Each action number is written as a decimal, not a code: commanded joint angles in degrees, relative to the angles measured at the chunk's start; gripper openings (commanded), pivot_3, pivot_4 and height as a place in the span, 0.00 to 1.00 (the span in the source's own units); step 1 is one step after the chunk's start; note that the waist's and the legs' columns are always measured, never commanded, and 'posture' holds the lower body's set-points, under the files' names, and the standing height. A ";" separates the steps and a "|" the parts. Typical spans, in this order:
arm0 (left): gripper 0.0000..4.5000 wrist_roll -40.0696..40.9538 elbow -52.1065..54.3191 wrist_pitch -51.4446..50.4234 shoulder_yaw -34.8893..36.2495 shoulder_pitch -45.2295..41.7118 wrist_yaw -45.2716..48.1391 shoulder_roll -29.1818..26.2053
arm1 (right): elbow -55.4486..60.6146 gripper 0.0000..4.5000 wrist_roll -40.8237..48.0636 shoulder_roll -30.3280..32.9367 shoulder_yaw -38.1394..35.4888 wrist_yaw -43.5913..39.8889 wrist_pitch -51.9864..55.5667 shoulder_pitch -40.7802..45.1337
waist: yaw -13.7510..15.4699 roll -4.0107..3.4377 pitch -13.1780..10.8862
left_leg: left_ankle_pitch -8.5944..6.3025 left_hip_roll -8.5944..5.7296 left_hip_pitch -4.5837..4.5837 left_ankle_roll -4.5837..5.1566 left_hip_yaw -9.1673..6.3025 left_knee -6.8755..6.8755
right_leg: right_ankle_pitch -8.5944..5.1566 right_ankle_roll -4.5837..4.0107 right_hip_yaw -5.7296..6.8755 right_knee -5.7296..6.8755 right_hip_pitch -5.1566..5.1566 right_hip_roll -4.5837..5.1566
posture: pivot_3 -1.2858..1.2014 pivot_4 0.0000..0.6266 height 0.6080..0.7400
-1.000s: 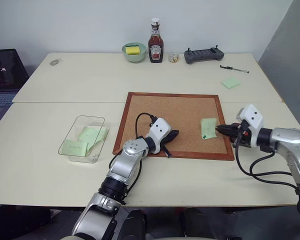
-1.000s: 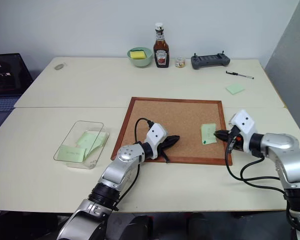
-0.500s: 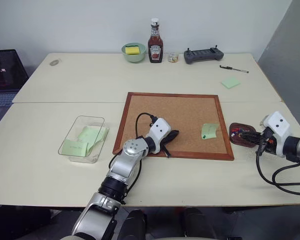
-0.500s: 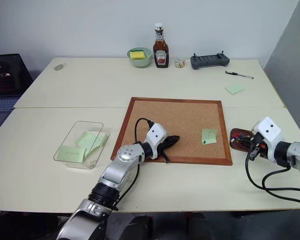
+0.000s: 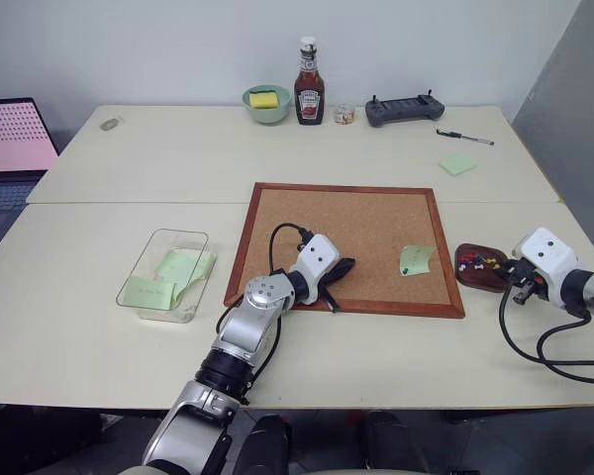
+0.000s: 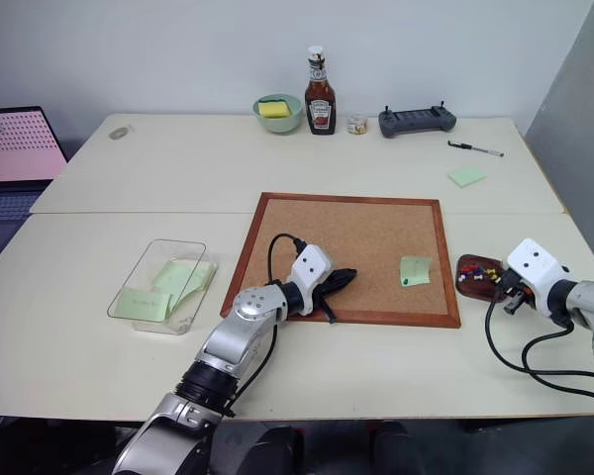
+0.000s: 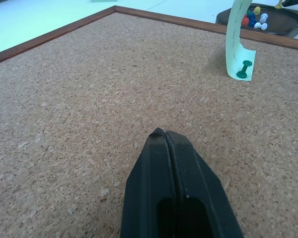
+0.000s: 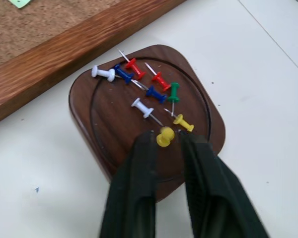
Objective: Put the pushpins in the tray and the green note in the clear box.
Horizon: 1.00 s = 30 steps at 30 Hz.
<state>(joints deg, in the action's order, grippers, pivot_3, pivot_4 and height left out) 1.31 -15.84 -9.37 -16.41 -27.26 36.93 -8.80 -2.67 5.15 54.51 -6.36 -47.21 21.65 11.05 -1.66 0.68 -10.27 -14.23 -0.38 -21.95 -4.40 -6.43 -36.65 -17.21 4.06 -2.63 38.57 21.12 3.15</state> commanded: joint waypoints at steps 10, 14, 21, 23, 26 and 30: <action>0.00 -1.67 -2.96 -0.77 -1.83 1.71 0.33 -0.19 | 5.55 0.80 6.99 -1.16 -4.16 -2.55 4.54 2.36 | 0.00 -0.03 0.02 | 0.00 0.00 0.00 0.00 0.00 0.00 | 0.00 0.00 0.00 0.00 0.00 0.00 | 0.52 0.24 1.00; 0.00 -1.68 -3.33 -0.64 -1.84 1.46 0.38 -0.09 | 12.33 0.80 12.67 -2.03 -2.92 -5.74 9.88 1.63 | 0.00 -0.03 0.02 | 0.00 0.00 0.01 0.00 -0.01 0.00 | 0.00 0.00 0.01 0.00 -0.02 0.00 | 0.52 0.24 1.00; 0.00 -1.60 -3.33 -0.71 -1.65 1.43 0.19 -0.05 | 17.25 0.80 15.79 -6.04 2.74 -6.23 14.52 3.87 | 0.00 -0.03 0.02 | 0.00 0.01 0.01 0.00 -0.03 0.00 | 0.00 0.00 0.02 -0.01 -0.03 0.00 | 0.52 0.24 1.00; 0.00 -1.62 -3.17 -0.73 -1.60 1.59 0.11 -0.18 | 16.46 0.80 15.04 -6.81 4.87 -6.56 14.36 5.05 | 0.00 -0.04 0.02 | 0.00 0.00 0.01 0.00 -0.02 0.00 | 0.00 0.00 0.02 -0.01 -0.03 0.00 | 0.52 0.24 1.00; 0.00 -1.63 -2.67 -0.90 -1.42 1.92 0.00 -0.55 | 16.06 0.80 14.33 -7.55 8.44 -7.77 14.48 6.64 | -0.01 -0.03 0.02 | 0.00 0.00 0.01 0.00 -0.03 0.00 | 0.00 0.01 0.03 -0.01 -0.02 0.01 | 0.52 0.24 1.00; 0.00 -1.68 -2.50 -1.01 -1.33 2.06 -0.23 -0.66 | 14.32 0.80 13.38 -9.99 10.77 -6.73 13.74 9.16 | -0.01 -0.02 0.01 | 0.00 0.00 -0.01 0.00 -0.05 0.00 | 0.00 0.01 0.06 -0.03 -0.02 0.00 | 0.52 0.24 1.00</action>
<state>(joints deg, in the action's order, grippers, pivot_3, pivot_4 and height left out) 1.27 -16.11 -9.20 -16.53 -27.23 36.84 -8.92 12.05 19.12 45.78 3.79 -54.55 36.43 17.75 -1.67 0.66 -10.25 -14.24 -0.38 -21.95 -4.40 -6.48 -36.65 -17.21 4.07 -2.58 38.54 21.10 3.15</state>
